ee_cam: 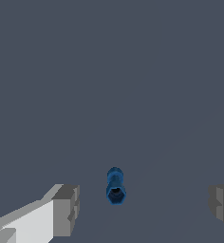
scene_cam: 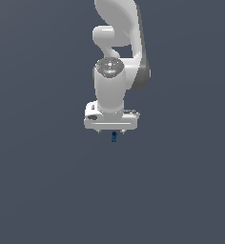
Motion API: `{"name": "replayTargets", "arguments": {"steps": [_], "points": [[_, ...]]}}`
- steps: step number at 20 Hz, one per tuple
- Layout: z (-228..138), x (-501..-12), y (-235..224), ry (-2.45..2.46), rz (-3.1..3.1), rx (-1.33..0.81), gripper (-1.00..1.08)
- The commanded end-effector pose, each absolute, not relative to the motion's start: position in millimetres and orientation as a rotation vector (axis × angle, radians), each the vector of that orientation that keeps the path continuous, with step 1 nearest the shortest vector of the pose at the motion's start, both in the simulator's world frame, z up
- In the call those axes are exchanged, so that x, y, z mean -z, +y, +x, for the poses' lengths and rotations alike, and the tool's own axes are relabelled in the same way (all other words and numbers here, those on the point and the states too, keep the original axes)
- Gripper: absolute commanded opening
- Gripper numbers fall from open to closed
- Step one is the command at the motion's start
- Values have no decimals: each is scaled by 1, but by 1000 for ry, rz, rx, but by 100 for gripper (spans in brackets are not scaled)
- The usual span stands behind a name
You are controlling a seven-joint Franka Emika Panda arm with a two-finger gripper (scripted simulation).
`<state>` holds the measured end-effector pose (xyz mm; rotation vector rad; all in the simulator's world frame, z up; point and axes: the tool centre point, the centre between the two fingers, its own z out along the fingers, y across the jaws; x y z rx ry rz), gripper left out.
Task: Pick up the object and move it to a goal position.
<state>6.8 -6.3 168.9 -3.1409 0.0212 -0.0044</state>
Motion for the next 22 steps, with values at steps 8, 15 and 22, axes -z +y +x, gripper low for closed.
{"name": "replayTargets", "arguments": {"steps": [8, 15, 22], "points": [[16, -179, -5, -13, -3145, 51, 100], [16, -179, -4, -22, -3145, 56, 100], [4, -158, -2, -135, -3144, 44, 100]]}}
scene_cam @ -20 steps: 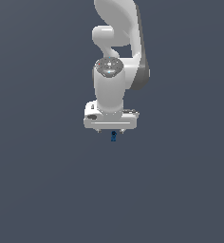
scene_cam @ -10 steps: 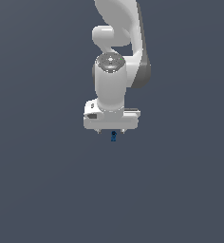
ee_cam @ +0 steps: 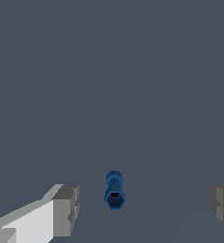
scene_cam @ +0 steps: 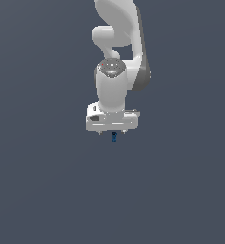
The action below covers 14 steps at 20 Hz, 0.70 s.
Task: Pick up the object and move it to a goal position.
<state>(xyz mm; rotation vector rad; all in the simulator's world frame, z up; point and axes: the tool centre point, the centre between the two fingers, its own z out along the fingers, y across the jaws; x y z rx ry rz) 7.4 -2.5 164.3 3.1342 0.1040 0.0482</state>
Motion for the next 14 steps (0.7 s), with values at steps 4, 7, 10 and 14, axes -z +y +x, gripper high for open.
{"name": "replayTargets", "arguments": {"steps": [4, 7, 10, 14], "points": [[-11, -138, 1, 252, 3126, -30, 100], [-24, -121, 4, 350, 3118, -19, 100], [-35, -108, 6, 427, 3110, -11, 100], [-45, -98, 7, 495, 3101, -3, 100]]}}
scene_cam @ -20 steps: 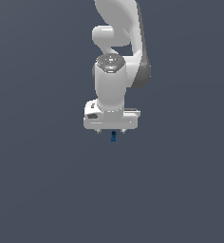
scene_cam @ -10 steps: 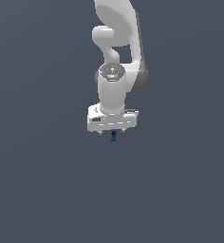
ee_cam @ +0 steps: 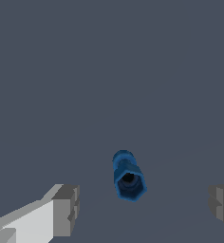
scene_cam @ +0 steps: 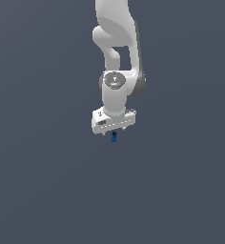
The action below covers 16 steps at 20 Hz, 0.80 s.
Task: Pick up the object and move it to a goal position.
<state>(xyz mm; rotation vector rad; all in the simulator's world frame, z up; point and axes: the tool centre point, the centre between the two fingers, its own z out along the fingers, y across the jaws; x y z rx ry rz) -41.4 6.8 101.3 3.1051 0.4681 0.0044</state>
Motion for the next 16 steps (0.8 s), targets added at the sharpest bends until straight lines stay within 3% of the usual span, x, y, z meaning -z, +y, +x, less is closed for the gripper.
{"name": "replayTargets", "arguments": {"steps": [1, 16], "points": [[-47, -96, 8, 506, 3100, -2, 100], [-50, -61, 8, 523, 3098, 0, 100]]}}
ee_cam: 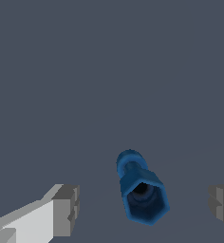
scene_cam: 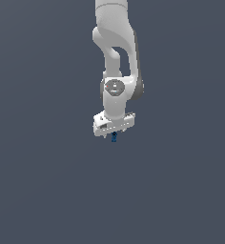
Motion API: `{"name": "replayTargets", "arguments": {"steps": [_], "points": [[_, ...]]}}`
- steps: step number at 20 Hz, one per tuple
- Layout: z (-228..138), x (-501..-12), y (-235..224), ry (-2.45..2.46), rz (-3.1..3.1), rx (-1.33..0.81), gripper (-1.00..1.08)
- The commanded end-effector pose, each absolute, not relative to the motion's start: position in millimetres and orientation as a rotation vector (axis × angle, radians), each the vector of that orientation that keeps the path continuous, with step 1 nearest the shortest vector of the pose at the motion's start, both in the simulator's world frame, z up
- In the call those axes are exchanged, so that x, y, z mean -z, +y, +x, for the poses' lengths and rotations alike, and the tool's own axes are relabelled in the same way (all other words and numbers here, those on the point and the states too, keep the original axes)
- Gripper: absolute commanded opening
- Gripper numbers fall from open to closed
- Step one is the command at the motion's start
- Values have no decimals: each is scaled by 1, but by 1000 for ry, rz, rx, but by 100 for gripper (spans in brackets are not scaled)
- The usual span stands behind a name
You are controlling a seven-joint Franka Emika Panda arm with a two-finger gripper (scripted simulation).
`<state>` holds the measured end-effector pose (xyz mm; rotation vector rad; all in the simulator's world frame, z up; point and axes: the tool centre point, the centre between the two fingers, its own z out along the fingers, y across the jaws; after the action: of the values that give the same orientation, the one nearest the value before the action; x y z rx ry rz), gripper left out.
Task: Pick up the object and move it to a goal position.
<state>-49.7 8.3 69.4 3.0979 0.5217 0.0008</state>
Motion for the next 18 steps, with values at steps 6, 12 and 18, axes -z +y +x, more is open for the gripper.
{"name": "replayTargets", "arguments": {"steps": [6, 12, 18], "points": [[-50, -44, 8, 525, 3097, 0, 100], [-50, -43, 8, 525, 3097, 0, -100], [-50, -43, 8, 525, 3097, 0, -100]]}}
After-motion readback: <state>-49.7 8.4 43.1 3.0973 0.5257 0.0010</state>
